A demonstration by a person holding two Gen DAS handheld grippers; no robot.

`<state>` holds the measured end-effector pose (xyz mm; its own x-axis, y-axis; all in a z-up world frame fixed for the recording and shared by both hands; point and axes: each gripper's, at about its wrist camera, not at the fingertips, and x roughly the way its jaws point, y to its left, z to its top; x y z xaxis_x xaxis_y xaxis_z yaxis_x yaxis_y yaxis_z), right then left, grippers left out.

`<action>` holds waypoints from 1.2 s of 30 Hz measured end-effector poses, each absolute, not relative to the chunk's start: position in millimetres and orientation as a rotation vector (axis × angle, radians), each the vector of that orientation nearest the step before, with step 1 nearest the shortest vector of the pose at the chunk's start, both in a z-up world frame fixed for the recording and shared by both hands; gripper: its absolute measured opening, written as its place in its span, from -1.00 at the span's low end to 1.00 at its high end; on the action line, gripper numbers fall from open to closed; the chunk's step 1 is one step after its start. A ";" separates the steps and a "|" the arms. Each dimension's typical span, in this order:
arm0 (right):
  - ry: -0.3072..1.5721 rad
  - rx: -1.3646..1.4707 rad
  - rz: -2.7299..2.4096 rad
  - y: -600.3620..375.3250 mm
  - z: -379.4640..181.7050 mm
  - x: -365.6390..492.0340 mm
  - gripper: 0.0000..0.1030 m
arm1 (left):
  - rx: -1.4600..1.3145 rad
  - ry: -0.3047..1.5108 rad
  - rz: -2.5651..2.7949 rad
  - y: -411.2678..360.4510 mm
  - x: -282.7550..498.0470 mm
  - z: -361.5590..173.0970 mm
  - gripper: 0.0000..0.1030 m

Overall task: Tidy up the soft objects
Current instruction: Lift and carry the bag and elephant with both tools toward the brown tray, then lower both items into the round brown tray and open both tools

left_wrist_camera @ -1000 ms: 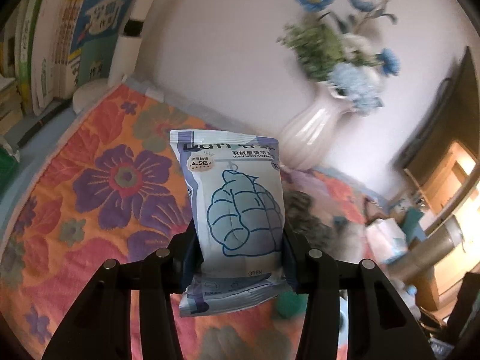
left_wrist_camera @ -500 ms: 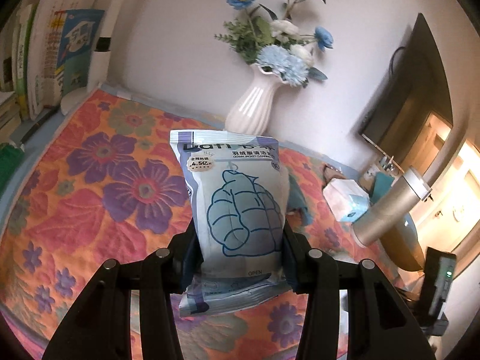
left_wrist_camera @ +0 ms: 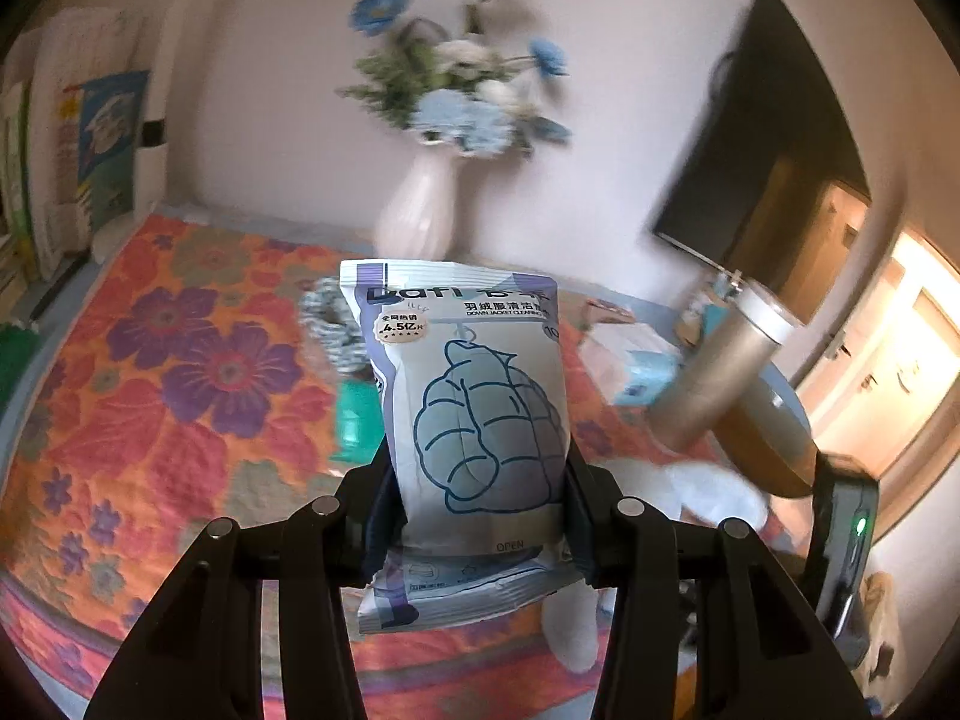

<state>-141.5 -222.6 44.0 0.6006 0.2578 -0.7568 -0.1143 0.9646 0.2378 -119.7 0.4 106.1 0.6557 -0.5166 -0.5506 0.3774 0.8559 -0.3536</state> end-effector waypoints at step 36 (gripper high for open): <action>0.457 0.437 -0.287 -495.3 181.3 -270.0 -0.06 | 0.012 0.599 -1.049 -303.7 -164.3 207.9 -0.15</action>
<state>-270.0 -495.3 181.3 0.8602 -0.1687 -0.4812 0.3606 0.8685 0.3402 -164.3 -303.7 207.9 0.3546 -0.8087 -0.4692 0.8149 0.5134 -0.2690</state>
